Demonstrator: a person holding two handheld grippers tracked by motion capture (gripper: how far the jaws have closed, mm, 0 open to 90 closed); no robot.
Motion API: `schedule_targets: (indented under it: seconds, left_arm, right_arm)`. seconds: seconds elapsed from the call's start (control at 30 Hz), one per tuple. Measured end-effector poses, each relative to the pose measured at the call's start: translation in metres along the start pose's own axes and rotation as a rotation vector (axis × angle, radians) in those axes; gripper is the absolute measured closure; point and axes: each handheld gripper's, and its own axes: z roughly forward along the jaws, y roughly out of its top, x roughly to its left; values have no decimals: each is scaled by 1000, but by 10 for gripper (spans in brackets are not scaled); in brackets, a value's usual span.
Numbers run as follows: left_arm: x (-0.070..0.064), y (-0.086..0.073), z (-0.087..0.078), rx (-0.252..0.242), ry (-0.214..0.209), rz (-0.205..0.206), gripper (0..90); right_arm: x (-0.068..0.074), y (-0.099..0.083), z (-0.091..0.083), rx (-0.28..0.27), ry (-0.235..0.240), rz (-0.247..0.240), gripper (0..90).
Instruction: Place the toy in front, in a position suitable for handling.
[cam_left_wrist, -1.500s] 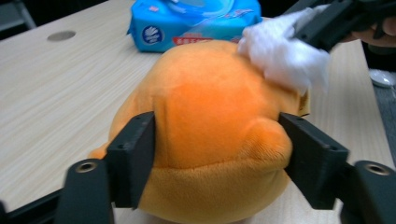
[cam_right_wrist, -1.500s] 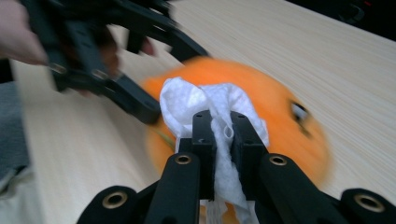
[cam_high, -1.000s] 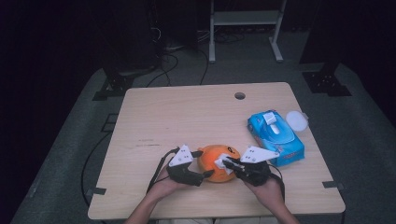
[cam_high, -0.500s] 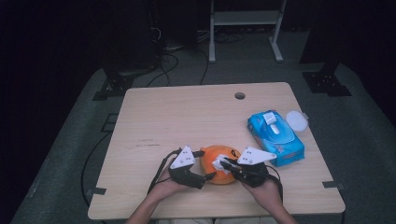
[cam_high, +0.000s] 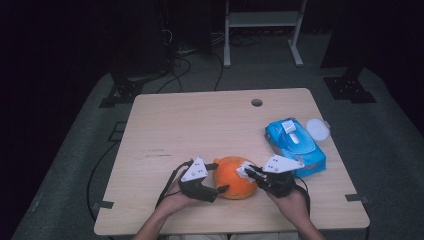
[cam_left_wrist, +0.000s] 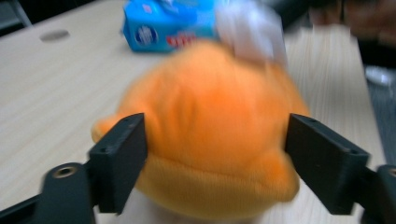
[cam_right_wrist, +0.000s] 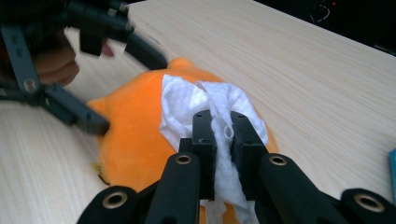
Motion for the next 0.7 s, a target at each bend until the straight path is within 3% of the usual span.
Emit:
schedule_targets:
  seconds: [0.07, 0.13, 0.2, 0.43, 0.5, 0.6, 0.67, 0.7]
  left_arm:
    - [-2, 2, 2, 4, 6, 19, 205]
    - [-5, -2, 7, 52, 24, 62, 235]
    - [-3, -5, 7, 53, 27, 52, 264]
    - [7, -12, 4, 62, 38, 3, 315]
    - [6, -12, 4, 74, 49, 4, 317]
    - [9, -14, 3, 74, 51, -15, 320]
    - [10, -15, 2, 69, 49, -22, 324]
    - [10, -15, 1, 68, 49, -22, 326]
  right_arm:
    - [9, 2, 4, -14, 58, -7, 816]
    - [18, 5, 7, -12, 63, -42, 815]
    - [19, 7, 7, -4, 53, -61, 816]
    - [-12, -8, -4, 12, -6, 35, 816]
    - [-7, -8, -4, 3, 14, 41, 816]
    - [11, -2, -1, -7, 57, -21, 816]
    - [15, 0, 0, 1, 49, -50, 815]
    - [12, 0, -1, 3, 43, -40, 816]
